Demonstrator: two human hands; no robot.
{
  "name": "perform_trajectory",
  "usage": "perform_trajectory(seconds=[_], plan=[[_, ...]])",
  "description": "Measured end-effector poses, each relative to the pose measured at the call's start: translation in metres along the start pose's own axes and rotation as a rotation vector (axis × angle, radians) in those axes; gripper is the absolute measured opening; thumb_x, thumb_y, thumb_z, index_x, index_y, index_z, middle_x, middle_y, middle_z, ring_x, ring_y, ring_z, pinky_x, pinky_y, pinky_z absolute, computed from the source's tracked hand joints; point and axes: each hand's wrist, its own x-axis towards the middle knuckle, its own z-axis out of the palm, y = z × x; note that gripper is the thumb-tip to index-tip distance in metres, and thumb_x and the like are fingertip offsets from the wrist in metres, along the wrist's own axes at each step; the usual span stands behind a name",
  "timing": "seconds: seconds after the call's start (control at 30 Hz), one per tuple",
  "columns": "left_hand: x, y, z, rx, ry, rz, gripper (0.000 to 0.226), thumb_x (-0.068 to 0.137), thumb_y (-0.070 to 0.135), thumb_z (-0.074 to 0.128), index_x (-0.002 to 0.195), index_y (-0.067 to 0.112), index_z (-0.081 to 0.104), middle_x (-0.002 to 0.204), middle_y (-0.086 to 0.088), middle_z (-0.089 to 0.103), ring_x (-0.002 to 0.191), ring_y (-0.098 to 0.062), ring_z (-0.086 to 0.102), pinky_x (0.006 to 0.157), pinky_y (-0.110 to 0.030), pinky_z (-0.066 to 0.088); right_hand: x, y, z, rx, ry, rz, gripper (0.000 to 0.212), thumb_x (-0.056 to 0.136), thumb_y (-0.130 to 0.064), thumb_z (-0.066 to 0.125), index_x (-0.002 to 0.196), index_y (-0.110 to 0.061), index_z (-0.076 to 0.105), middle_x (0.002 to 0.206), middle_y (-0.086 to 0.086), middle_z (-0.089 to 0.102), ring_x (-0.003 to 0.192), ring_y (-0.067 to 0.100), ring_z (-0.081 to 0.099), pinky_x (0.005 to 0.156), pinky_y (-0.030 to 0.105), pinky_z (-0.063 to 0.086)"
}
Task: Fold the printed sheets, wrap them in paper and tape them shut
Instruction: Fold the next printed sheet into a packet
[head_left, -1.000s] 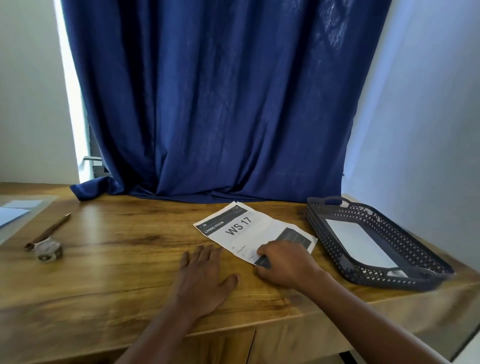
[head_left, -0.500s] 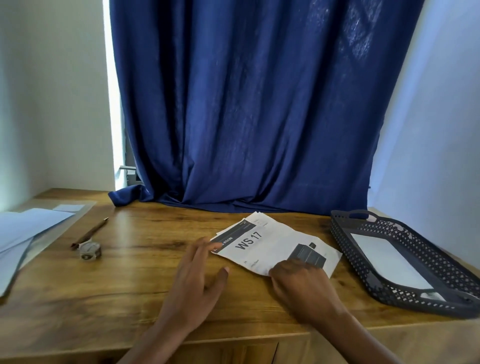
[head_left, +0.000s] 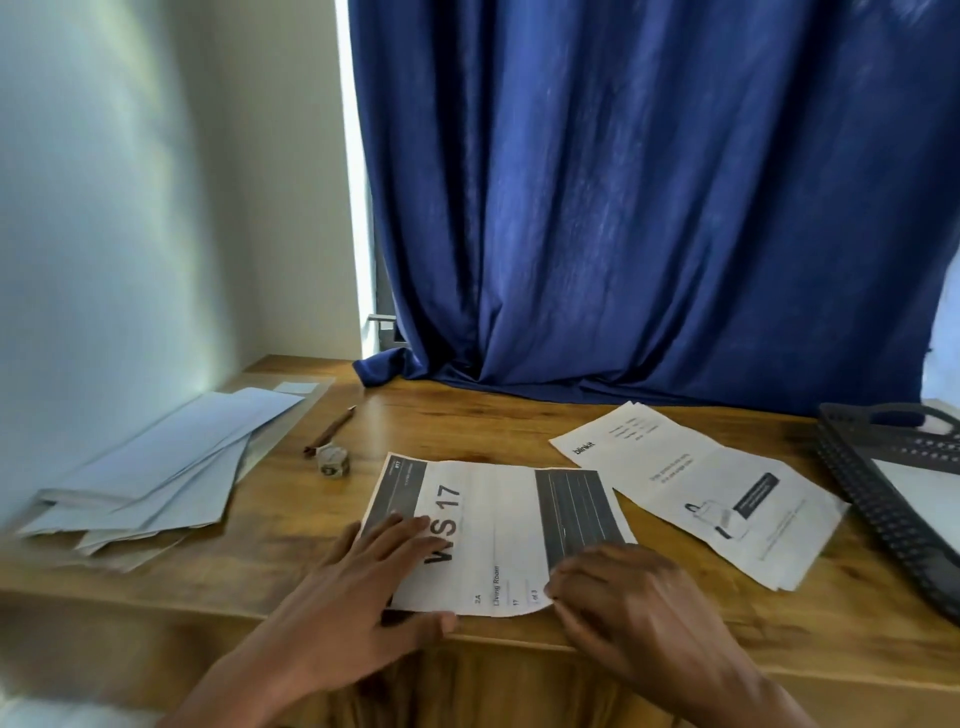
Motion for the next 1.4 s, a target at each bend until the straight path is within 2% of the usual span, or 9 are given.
perform_trajectory(seconds=[0.2,0.3,0.4,0.53,0.7,0.9,1.1,1.23,1.4], plan=[[-0.003,0.0,0.003,-0.01,0.079,-0.007,0.077,0.087,0.091,0.011,0.154,0.054,0.023,0.163,0.029,0.014,0.154,0.0,0.004,0.128,-0.04,-0.004,-0.002,-0.002,-0.003,0.092,-0.108,0.171,0.052,0.093,-0.079,0.033,0.109,-0.044,0.068,0.115,-0.028,0.066,0.101,-0.008,0.061,0.08,0.003,0.045],[0.011,0.007,-0.002,-0.014,0.182,-0.016,0.069,0.094,0.084,0.013,0.15,0.05,0.034,0.155,0.025,0.029,0.15,-0.002,0.02,0.129,-0.043,0.001,0.013,-0.006,-0.007,0.137,-0.067,0.306,0.06,0.09,-0.08,0.027,0.117,-0.044,0.067,0.123,-0.028,0.065,0.108,-0.006,0.059,0.088,0.012,0.05],[0.037,0.018,-0.004,-0.022,0.254,-0.013,0.059,0.101,0.07,0.021,0.154,0.046,0.031,0.165,0.019,0.022,0.155,-0.007,0.014,0.129,-0.041,-0.001,0.039,-0.012,-0.005,0.076,-0.021,0.432,0.045,0.098,-0.063,0.041,0.134,-0.041,0.058,0.143,-0.023,0.054,0.129,0.004,0.052,0.103,0.023,0.048],[0.062,0.03,0.01,0.009,0.159,-0.003,0.064,0.104,0.064,0.02,0.162,0.038,0.014,0.172,0.01,0.002,0.158,-0.014,-0.006,0.127,-0.043,-0.007,0.072,-0.015,0.021,-0.059,-0.112,0.497,0.059,0.102,-0.054,0.017,0.153,-0.031,0.036,0.163,-0.005,0.031,0.152,0.017,0.024,0.124,0.04,0.018],[0.066,0.032,0.022,0.029,0.027,-0.025,0.083,0.09,0.071,-0.003,0.164,0.033,-0.001,0.171,0.01,-0.009,0.156,-0.011,-0.016,0.127,-0.042,-0.011,0.072,0.001,0.055,-0.029,-0.34,0.552,0.071,0.1,-0.06,0.002,0.162,-0.025,0.003,0.17,0.0,-0.001,0.157,0.023,-0.005,0.124,0.048,-0.003],[0.078,0.049,0.016,-0.058,0.058,-0.013,0.061,0.109,0.05,0.018,0.165,0.029,0.002,0.171,0.009,-0.008,0.156,-0.013,-0.017,0.128,-0.046,-0.008,0.072,0.004,0.061,-0.009,-0.323,0.523,0.107,0.068,-0.068,-0.03,0.161,-0.027,0.002,0.17,-0.001,-0.002,0.157,0.023,-0.005,0.124,0.048,-0.001],[0.097,0.036,0.017,-0.008,0.018,0.041,0.059,0.11,0.048,0.016,0.164,0.033,0.001,0.171,0.011,-0.005,0.156,-0.008,-0.013,0.128,-0.04,-0.007,0.071,0.002,0.059,0.007,-0.31,0.536,0.11,0.062,-0.067,-0.028,0.161,-0.028,0.001,0.17,-0.002,-0.003,0.156,0.022,-0.006,0.124,0.046,-0.003],[0.095,0.0,0.008,0.056,-0.024,-0.07,0.079,0.093,0.07,-0.003,0.163,0.032,-0.006,0.17,0.009,-0.011,0.156,-0.012,-0.015,0.127,-0.039,-0.008,0.072,0.002,0.059,-0.018,-0.327,0.555,0.069,0.101,-0.061,0.006,0.161,-0.029,0.0,0.17,-0.003,-0.005,0.156,0.022,-0.007,0.12,0.043,-0.01],[0.095,-0.02,0.0,0.065,-0.024,-0.224,0.066,0.108,0.056,0.013,0.164,0.026,-0.004,0.172,0.003,-0.011,0.156,-0.017,-0.015,0.127,-0.047,-0.008,0.071,0.002,0.061,-0.021,-0.319,0.56,0.066,0.104,-0.058,0.016,0.161,-0.03,-0.001,0.17,-0.004,-0.006,0.156,0.023,-0.006,0.115,0.039,-0.011]])
